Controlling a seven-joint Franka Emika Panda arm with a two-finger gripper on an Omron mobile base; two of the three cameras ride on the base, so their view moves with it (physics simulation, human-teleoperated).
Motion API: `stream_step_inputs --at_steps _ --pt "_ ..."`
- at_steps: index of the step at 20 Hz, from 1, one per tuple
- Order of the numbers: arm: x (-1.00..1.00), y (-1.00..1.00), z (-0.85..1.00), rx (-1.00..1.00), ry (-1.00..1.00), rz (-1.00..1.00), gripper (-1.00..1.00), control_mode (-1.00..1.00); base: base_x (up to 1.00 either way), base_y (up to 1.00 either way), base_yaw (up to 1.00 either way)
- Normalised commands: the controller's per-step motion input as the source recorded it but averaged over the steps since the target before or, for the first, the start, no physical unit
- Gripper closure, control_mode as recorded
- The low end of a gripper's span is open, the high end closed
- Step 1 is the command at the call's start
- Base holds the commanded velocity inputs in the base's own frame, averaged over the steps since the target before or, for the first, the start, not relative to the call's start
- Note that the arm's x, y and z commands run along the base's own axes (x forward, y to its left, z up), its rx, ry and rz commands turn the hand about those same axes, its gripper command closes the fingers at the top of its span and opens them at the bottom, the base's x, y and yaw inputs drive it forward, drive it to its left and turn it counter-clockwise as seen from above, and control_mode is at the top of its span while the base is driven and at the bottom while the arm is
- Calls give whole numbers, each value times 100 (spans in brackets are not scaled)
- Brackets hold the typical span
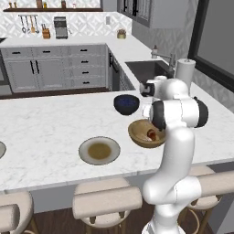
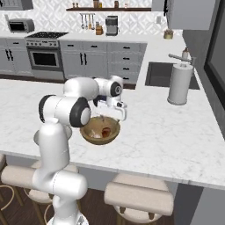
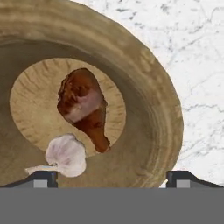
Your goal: Pick the chicken drumstick and garlic from their plates and place them in the bowl. Then put the bowl in the fridge.
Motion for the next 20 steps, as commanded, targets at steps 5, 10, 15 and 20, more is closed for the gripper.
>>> stream_step_inputs --at_steps 5,10,15,20 --pt "-80 -43 -1 21 -5 -2 -100 -100 0 0 0" --pt "-29 -10 -9 4 -12 0 -100 -100 0 0 0" --pt "2 -2 -23 0 -11 8 -100 -100 0 0 0" --pt "31 0 -11 0 0 4 -100 -100 0 0 0"
